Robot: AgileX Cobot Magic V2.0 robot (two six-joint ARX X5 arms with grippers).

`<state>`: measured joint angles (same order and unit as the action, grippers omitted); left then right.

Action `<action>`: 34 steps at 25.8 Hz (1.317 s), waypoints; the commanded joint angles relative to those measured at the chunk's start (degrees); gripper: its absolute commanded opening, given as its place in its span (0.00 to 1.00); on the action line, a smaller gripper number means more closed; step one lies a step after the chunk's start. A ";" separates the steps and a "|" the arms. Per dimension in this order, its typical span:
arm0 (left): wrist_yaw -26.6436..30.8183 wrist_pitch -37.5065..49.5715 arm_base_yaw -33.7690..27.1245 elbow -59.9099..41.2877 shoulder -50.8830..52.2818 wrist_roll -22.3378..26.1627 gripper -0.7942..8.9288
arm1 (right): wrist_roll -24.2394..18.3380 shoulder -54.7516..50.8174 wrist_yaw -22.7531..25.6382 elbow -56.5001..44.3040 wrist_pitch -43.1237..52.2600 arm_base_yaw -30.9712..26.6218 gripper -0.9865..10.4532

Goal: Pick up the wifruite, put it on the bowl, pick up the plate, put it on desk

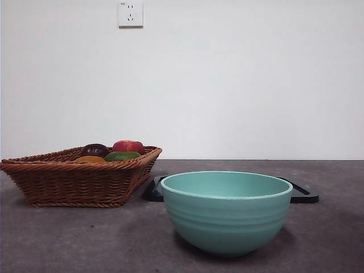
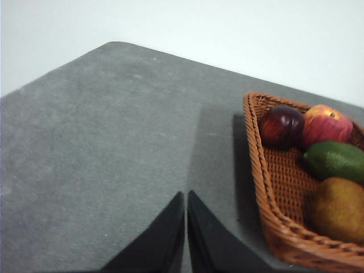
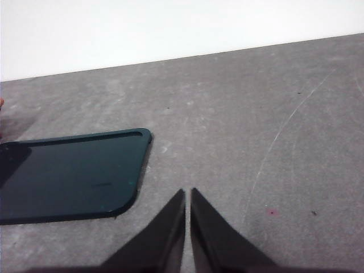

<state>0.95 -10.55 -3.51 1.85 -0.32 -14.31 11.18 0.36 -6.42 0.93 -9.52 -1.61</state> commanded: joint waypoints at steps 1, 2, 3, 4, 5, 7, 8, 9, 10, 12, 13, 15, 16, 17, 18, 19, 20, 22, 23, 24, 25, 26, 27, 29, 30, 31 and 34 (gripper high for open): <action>-0.04 -0.50 -0.07 -1.16 0.13 -3.39 0.09 | 1.57 -0.13 -0.24 -0.17 -0.59 -0.04 0.09; -0.04 -0.48 -0.07 -1.16 0.13 -3.41 0.09 | 1.77 -0.13 -0.26 -0.17 -0.59 -0.04 0.09; -0.04 -0.50 -0.07 -1.14 0.13 -3.67 0.09 | 1.97 -0.13 -0.28 -0.17 -0.59 -0.04 0.09; -0.04 -0.59 -0.07 -1.09 0.13 -4.42 0.09 | 2.03 -0.13 -0.48 -0.17 -0.59 -0.04 0.09; -0.04 -0.76 -0.07 -0.94 0.13 -5.14 0.09 | 2.12 -0.13 -0.83 -0.15 -0.59 -0.04 0.09; -0.07 -2.03 -0.07 -0.04 0.13 -6.69 0.09 | 2.69 -0.13 -1.29 -0.07 -0.68 -0.04 0.09; -0.09 -2.71 -0.07 0.48 0.13 -7.04 0.09 | 3.30 -0.13 -1.27 0.02 -0.63 -0.04 0.09; -0.37 -3.34 -0.07 1.20 0.13 -7.28 0.09 | 3.69 -0.13 -1.25 0.28 -0.72 -0.04 0.09; -0.92 -3.74 -0.07 1.84 0.09 -7.26 0.09 | 3.87 -0.13 -1.25 0.66 -0.85 -0.04 0.09; -1.64 -4.50 -0.07 3.23 -0.02 -7.41 0.09 | 3.87 -0.13 -1.25 1.55 -0.85 -0.04 0.09; -1.90 -5.05 -0.07 4.11 -0.13 -7.78 0.09 | 3.93 -0.13 -1.29 2.19 -0.90 -0.04 0.09; -2.47 -5.86 -0.07 5.66 -0.59 -7.96 0.09 | 4.85 -0.11 -1.29 3.63 -0.90 -0.04 0.09; -2.49 -6.38 -0.07 6.54 -0.94 -8.17 0.09 | 5.20 -0.09 -1.29 4.46 -0.98 -0.04 0.09; -2.69 -6.75 -0.07 7.34 -1.42 -8.57 0.09 | 5.38 -0.09 -1.27 5.29 -1.27 -0.04 0.09; -3.08 -7.13 -0.07 8.33 -2.03 -8.83 0.09 | 5.40 -0.07 -1.31 6.36 -1.73 -0.04 0.09; -3.45 -7.61 -0.07 9.46 -2.73 -8.92 0.09 | 5.40 0.07 -1.29 7.58 -2.40 -0.04 0.09; -4.11 -7.96 -0.07 10.49 -3.48 -8.92 0.09 | 5.40 0.39 -1.29 8.72 -3.04 -0.04 0.09; -6.05 -8.85 -0.07 13.03 -5.44 -8.90 0.09 | 5.42 1.36 -1.33 11.76 -5.20 -0.04 0.09; -6.75 -9.44 -0.07 14.29 -6.38 -8.87 0.09 | 5.42 1.95 -1.70 13.18 -6.16 -0.04 0.09; -7.74 -10.14 -0.07 15.76 -7.61 -8.63 0.09 | 5.38 2.78 -2.51 14.88 -7.26 -0.04 0.09; -8.72 -11.02 -0.07 17.33 -8.85 -8.11 0.09 | 5.35 3.74 -3.19 16.61 -8.37 -0.02 0.09; -9.66 -11.82 -0.07 18.69 -10.01 -7.32 0.09 | 5.33 4.66 -3.67 18.14 -9.42 -0.02 0.09; -10.97 -12.79 -0.07 20.35 -11.54 -6.29 0.09 | 5.11 5.90 -4.37 20.00 -10.86 -0.04 0.09; -14.45 -14.71 -0.02 23.47 -14.43 -4.04 0.09 | 4.52 8.63 -6.05 23.58 -14.05 -0.04 0.09; -16.24 -15.74 0.07 25.20 -16.11 -2.95 0.09 | 4.39 10.29 -6.78 25.55 -16.09 -0.02 0.09; -18.01 -16.72 0.17 26.95 -17.75 -1.86 0.09 | 3.93 12.07 -7.69 27.52 -18.03 -0.02 0.09; -22.12 -19.76 0.61 31.78 -22.40 0.96 0.09 | 1.14 17.57 -10.78 33.11 -23.32 -0.02 0.09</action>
<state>-20.01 -30.02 -3.05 31.62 -21.37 -16.75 14.50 16.23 -16.32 32.12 -31.81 -1.61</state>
